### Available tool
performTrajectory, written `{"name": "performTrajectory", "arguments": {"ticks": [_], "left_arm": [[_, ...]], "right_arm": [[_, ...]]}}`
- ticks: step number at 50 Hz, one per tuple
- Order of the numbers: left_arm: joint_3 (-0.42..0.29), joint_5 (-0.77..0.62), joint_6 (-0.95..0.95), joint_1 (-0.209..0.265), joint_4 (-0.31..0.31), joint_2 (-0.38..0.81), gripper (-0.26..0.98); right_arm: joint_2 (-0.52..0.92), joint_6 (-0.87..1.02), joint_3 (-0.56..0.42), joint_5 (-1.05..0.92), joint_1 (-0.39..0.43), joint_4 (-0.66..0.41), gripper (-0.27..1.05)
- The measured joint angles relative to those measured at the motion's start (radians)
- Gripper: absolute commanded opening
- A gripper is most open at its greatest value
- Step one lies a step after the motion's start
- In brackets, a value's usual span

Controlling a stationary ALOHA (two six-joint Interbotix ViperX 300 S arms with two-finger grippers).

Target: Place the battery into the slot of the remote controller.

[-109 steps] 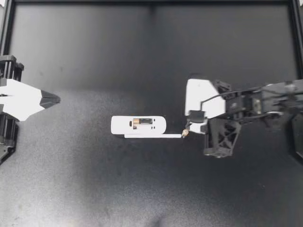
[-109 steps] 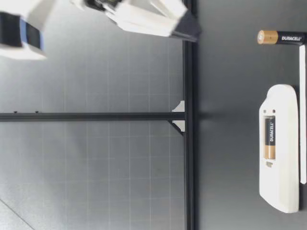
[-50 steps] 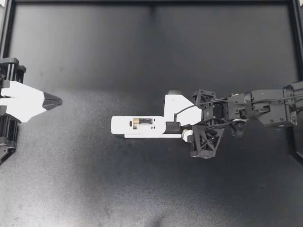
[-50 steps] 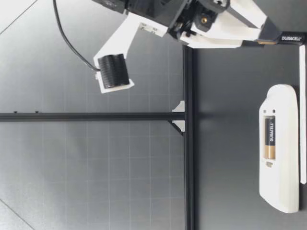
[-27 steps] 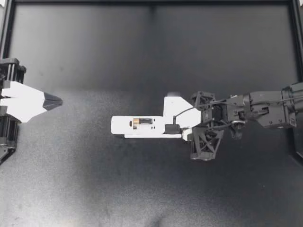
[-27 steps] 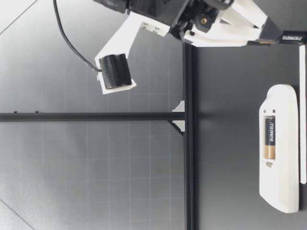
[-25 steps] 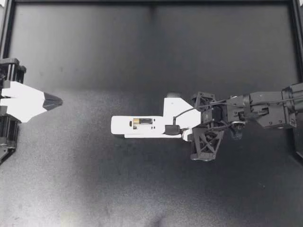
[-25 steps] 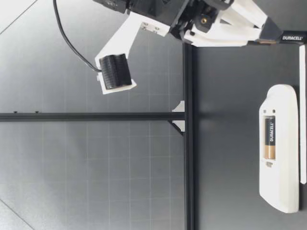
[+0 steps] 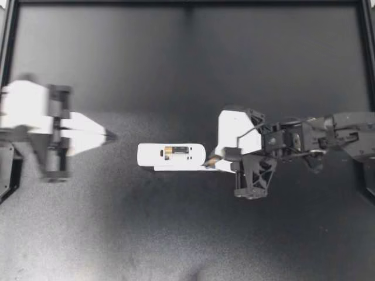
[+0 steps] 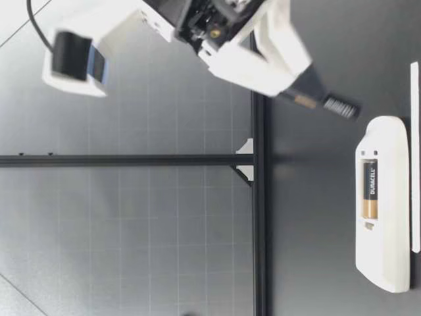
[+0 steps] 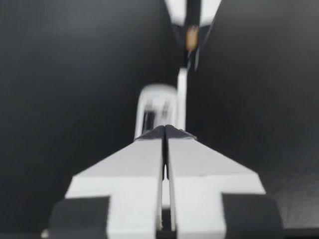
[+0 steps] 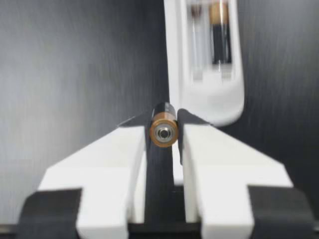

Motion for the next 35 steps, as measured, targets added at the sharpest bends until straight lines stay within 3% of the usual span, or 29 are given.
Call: {"name": "performTrajectory", "arguments": {"ticks": [12, 22, 35], "left_arm": [[-0.081, 0.046, 0.002, 0.032, 0.000, 0.244, -0.18], [-0.144, 0.054, 0.003, 0.032, 0.000, 0.390, -0.18], [-0.184, 0.055, 0.006, 0.034, 0.000, 0.476, -0.18]], "right_arm": [[0.061, -0.002, 0.071, -0.371, -0.043, 0.000, -0.05], [0.132, -0.006, 0.071, -0.453, -0.054, 0.000, -0.05], [0.193, -0.006, 0.055, -0.528, -0.054, 0.000, -0.05]]}}
